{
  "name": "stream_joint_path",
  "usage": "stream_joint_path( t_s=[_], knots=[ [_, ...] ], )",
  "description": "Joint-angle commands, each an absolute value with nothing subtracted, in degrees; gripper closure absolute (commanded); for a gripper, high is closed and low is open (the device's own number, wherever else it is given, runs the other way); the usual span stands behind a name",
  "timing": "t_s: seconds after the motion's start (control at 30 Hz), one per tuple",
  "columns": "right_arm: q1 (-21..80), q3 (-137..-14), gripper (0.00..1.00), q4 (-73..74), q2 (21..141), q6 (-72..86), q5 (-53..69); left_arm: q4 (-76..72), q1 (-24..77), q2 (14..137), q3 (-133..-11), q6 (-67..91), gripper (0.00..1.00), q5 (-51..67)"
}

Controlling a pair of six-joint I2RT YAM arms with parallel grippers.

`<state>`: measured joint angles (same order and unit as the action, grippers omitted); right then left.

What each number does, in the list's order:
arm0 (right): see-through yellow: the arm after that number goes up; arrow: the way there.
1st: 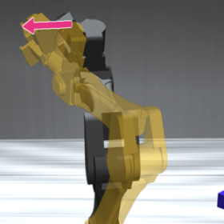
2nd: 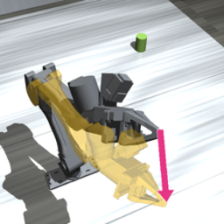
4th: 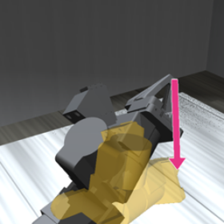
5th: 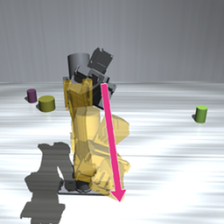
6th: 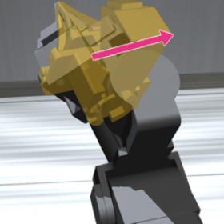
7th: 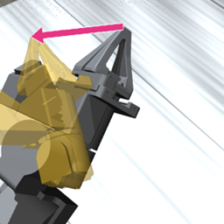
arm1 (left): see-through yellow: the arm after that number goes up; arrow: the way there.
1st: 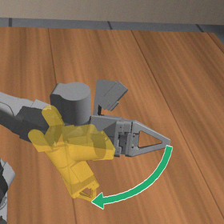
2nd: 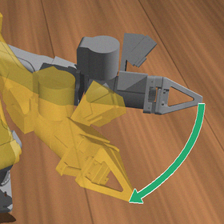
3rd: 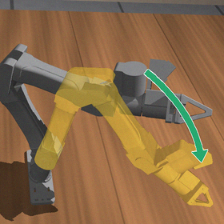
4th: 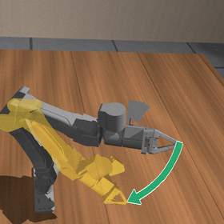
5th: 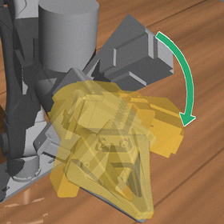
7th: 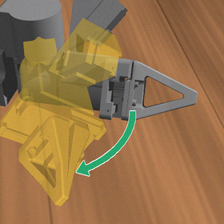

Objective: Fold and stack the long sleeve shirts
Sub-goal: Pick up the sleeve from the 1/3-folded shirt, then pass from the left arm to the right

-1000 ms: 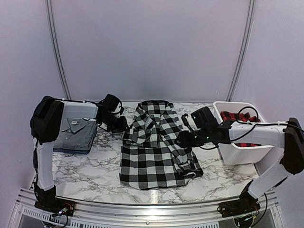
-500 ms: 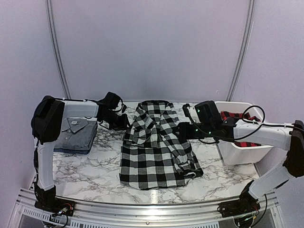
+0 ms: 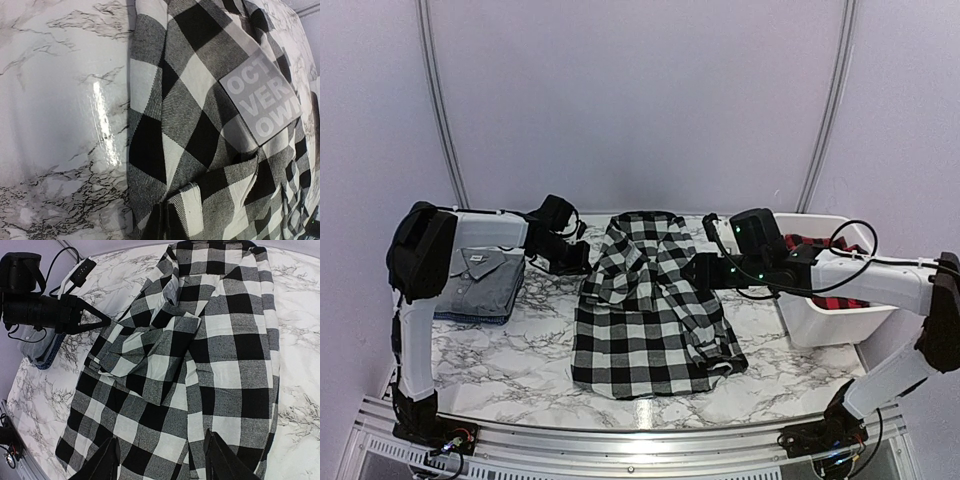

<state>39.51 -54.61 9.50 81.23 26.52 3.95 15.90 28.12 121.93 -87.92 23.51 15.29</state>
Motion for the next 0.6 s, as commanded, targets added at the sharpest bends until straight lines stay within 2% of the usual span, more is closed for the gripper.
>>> stream_joint_path(
  t_s=[0.0,0.33,0.57],
  knots=[
    [39.35,-56.84,0.47,7.45,81.65,26.11,3.72,16.79,28.96,121.45,-88.90,23.85,1.00,17.92],
    [41.30,-57.02,0.46,-1.50,85.73,27.17,5.35,14.93,34.84,113.25,-88.11,29.61,1.00,26.20],
    [43.34,-57.05,0.47,-9.37,90.46,29.15,7.90,6.47,38.61,111.29,-84.63,42.14,1.00,30.53]
  ],
)
